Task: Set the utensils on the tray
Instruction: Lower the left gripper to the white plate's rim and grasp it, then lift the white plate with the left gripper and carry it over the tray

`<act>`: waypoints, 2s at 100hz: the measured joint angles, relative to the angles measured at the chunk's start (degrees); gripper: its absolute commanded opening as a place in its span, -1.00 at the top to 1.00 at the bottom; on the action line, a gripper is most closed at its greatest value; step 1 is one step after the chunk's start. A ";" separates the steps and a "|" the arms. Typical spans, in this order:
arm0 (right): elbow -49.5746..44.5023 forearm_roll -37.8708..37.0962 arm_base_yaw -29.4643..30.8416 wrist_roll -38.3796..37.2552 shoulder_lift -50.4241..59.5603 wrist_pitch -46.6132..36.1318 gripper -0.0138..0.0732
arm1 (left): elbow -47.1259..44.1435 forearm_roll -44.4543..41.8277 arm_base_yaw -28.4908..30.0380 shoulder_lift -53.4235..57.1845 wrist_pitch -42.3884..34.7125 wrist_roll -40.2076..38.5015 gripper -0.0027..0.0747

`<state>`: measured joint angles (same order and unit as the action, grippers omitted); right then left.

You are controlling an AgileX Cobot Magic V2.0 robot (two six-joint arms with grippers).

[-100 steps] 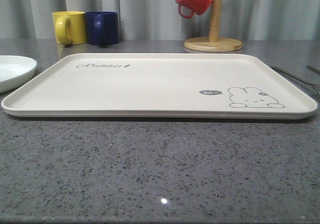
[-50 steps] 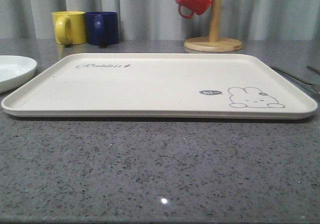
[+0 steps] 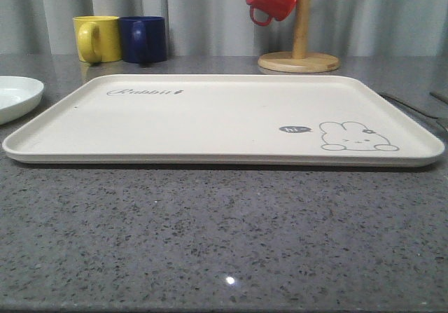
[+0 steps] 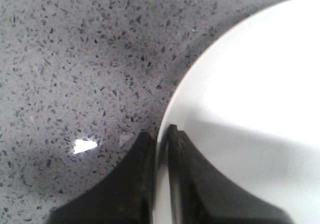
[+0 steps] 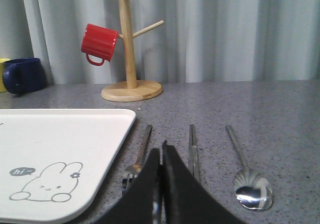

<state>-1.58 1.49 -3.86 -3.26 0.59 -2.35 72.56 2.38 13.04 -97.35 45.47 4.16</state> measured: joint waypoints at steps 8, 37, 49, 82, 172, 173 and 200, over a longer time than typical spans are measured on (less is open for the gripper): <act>0.00 0.00 0.00 0.00 0.00 0.00 0.84 | 0.09 0.23 0.00 0.13 0.08 0.24 0.96; 0.00 0.00 0.00 0.00 0.00 0.00 0.84 | 0.09 12.13 3.79 7.09 1.24 8.47 0.96; 0.00 0.00 0.00 0.00 0.00 0.00 0.84 | 0.09 15.41 5.55 11.46 1.61 10.41 0.96; 0.00 0.00 0.00 0.00 0.00 0.00 0.84 | 0.09 27.38 1.26 16.48 4.81 17.43 0.98; 0.00 0.00 0.00 0.00 0.00 0.00 0.84 | 8.40 29.58 -22.99 -3.95 5.55 18.65 0.98; 0.00 0.00 0.00 0.00 0.00 0.00 0.84 | 8.40 29.58 -22.99 -4.07 5.54 18.65 0.98; 0.00 0.00 0.00 0.00 0.00 0.00 0.84 | 8.59 29.58 -22.99 -6.89 6.02 18.65 0.98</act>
<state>-1.58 1.49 -3.86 -3.26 0.59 -2.35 81.16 31.96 -9.95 -104.24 51.49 22.81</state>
